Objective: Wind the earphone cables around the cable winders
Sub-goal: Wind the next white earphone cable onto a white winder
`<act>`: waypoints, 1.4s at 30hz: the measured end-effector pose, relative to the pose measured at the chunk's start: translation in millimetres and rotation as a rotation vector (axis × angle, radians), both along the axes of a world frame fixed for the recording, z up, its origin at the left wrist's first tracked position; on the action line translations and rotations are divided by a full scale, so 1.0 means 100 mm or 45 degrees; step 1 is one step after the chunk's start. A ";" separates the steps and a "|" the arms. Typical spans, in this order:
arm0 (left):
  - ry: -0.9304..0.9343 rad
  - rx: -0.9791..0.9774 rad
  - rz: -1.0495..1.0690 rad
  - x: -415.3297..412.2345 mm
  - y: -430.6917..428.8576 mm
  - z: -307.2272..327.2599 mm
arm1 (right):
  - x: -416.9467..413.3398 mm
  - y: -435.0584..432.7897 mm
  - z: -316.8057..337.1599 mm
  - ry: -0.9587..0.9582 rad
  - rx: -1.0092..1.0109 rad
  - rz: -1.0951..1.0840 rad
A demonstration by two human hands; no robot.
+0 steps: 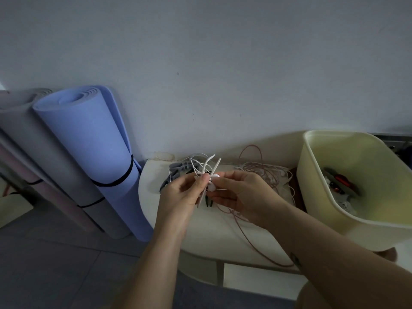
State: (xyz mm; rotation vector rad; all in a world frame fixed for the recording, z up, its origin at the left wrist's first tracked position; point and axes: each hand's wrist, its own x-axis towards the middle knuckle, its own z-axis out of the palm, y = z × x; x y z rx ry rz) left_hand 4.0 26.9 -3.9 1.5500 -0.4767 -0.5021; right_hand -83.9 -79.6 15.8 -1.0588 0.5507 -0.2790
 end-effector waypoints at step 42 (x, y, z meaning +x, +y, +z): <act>-0.178 0.459 -0.725 0.04 0.20 0.23 | -0.15 -0.52 0.12 0.001 -0.400 0.769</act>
